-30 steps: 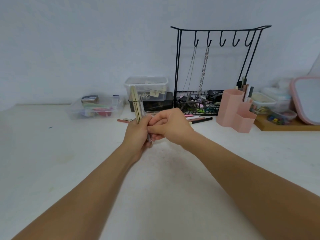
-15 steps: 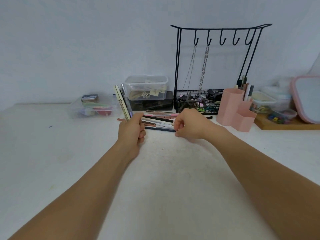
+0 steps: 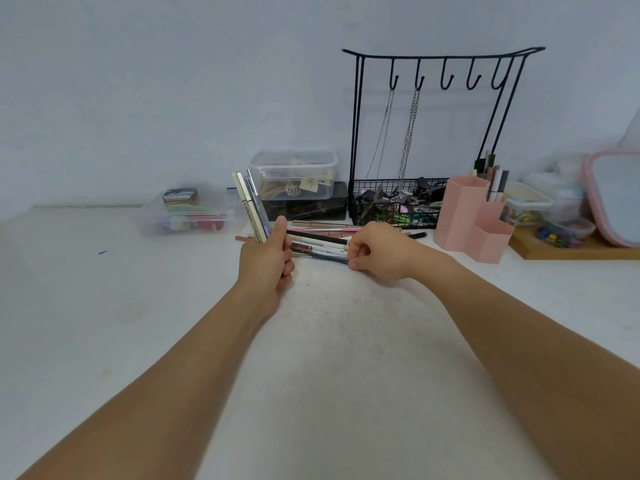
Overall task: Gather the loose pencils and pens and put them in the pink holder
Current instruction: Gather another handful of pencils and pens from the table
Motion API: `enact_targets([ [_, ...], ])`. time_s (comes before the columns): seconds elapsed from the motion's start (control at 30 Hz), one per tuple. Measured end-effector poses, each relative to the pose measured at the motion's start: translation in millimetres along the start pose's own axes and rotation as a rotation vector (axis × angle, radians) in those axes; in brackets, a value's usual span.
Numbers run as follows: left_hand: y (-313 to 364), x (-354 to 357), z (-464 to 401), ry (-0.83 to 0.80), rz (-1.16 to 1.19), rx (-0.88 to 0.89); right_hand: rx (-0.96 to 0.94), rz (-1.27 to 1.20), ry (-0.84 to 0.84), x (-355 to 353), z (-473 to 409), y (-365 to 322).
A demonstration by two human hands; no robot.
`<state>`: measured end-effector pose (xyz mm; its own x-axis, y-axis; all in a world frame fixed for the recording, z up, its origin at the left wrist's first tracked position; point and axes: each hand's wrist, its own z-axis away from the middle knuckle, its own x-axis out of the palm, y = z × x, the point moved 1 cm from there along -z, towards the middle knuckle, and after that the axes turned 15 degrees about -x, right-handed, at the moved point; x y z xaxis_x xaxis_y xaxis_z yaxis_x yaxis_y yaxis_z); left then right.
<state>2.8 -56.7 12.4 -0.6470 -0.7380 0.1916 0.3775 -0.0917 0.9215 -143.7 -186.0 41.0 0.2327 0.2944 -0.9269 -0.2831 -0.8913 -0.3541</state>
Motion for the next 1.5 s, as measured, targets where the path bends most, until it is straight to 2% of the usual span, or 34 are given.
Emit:
enact_targets([
  [0.07, 0, 0, 1, -0.011, 0.019, -0.001, 0.031, -0.147, 0.057, -7, 2, 2],
  [0.2, 0, 3, 4, -0.048, 0.021, 0.006, 0.069, -0.778, 0.19, -15, 3, -6],
  [0.3, 0, 5, 7, -0.104, 0.002, 0.029, 0.021, -0.953, 0.192, -5, -2, -30],
  [0.47, -1, 7, 11, -0.172, -0.002, 0.082, -0.075, -0.915, 0.263, 22, -10, -56],
  [0.57, -3, 7, 7, -0.222, 0.055, 0.068, -0.057, -0.933, 0.297, 33, -12, -58],
  [0.7, -8, 8, 0, -0.188, -0.012, 0.088, -0.047, -0.871, 0.311, 35, -11, -56],
  [0.83, -9, 6, -2, -0.116, -0.072, 0.111, -0.076, -0.743, 0.301, 30, -10, -54],
  [0.93, -6, 3, -1, -0.067, -0.086, 0.121, -0.069, -0.497, 0.327, 14, -11, -42],
  [1.03, -2, 2, 0, -0.057, -0.012, 0.049, -0.049, -0.122, 0.193, -7, -5, -19],
  [1.13, 0, 0, -1, -0.029, 0.024, -0.009, 0.004, 0.048, 0.083, -16, 1, 3],
  [1.27, 0, 4, 4, -0.02, 0.022, -0.036, 0.024, 0.05, 0.045, -18, 5, 14],
  [1.5, 1, 6, 8, -0.019, 0.013, 0.024, -0.001, 0.012, 0.016, -13, 3, 10],
])
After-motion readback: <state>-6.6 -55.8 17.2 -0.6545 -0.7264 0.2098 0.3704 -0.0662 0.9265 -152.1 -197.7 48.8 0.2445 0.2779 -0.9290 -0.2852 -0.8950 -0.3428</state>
